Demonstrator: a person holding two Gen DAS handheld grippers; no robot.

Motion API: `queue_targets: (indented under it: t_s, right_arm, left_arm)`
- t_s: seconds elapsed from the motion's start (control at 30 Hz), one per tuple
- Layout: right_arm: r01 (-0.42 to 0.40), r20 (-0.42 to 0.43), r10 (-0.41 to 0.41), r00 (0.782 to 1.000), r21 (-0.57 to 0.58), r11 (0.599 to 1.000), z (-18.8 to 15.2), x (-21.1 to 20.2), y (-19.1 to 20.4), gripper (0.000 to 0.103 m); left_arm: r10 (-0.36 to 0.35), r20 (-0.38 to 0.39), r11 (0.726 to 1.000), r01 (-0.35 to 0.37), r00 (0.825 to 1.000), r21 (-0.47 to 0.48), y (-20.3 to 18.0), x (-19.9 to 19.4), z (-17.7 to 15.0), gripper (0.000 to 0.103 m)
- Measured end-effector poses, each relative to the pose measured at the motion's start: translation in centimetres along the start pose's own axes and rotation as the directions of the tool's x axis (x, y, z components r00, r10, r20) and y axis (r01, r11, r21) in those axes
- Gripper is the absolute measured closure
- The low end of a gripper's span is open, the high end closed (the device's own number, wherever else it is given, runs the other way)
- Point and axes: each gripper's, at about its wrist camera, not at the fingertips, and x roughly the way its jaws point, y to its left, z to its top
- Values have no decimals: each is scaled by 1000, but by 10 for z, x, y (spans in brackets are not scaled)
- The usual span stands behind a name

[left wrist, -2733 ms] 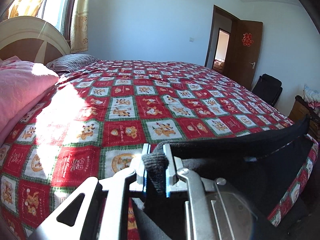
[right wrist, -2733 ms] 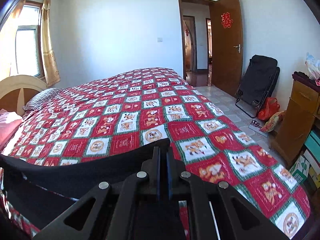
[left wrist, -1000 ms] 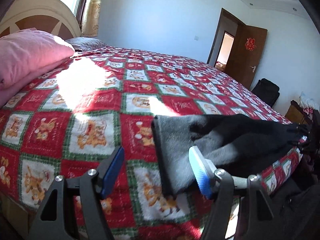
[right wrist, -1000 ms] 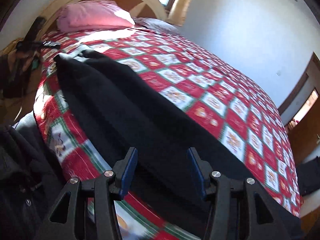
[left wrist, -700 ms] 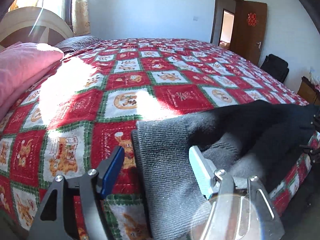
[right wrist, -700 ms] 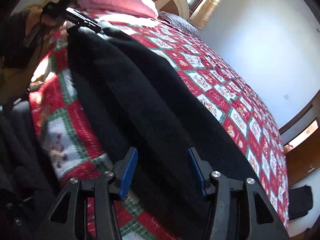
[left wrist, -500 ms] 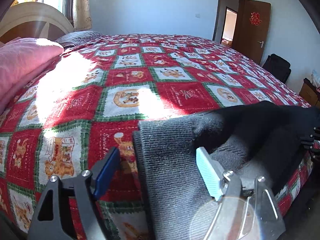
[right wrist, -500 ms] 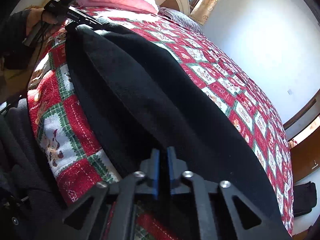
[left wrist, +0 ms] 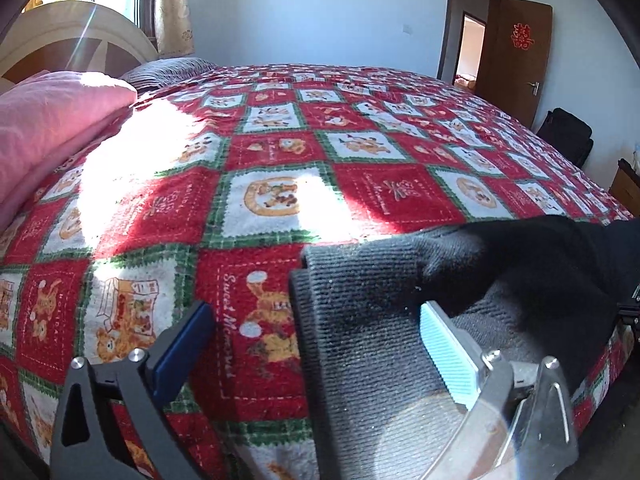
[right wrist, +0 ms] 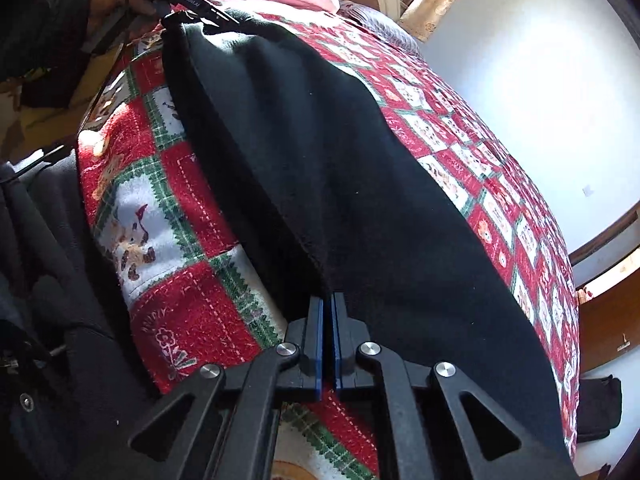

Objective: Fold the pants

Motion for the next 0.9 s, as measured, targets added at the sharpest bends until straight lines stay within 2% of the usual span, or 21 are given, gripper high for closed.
queue_targets:
  t_s: [0.13, 0.27, 0.43, 0.57, 0.7, 0.77, 0.9]
  right_arm:
    - [-36, 6, 35, 999, 33, 999, -4, -8, -7, 99]
    - [-125, 22, 123, 992, 92, 988, -9, -18, -10, 99]
    - [-167, 109, 147, 983, 199, 966, 7, -24, -27, 98]
    - [-156, 126, 125, 984, 283, 946, 22, -10, -35, 98]
    - [-193, 44, 189, 981, 304, 933, 18, 12, -28, 98]
    - [-196, 50, 190, 980, 302, 933, 12, 12, -24, 98]
    - [-222, 52, 217, 975, 346, 912, 4, 4, -30, 98]
  left_arm:
    - [38, 58, 998, -40, 998, 37, -6, -26, -5, 1]
    - [41, 107, 997, -48, 993, 64, -18, -49, -10, 1]
    - [-2, 166, 997, -11, 986, 81, -45, -60, -2, 0]
    - [-21, 139, 994, 5, 990, 110, -67, -40, -6, 0]
    - [26, 68, 984, -37, 997, 176, -79, -13, -29, 0]
    - [27, 110, 982, -47, 994, 181, -77, -17, -39, 0]
    - [3, 105, 990, -18, 995, 140, -72, -28, -35, 0]
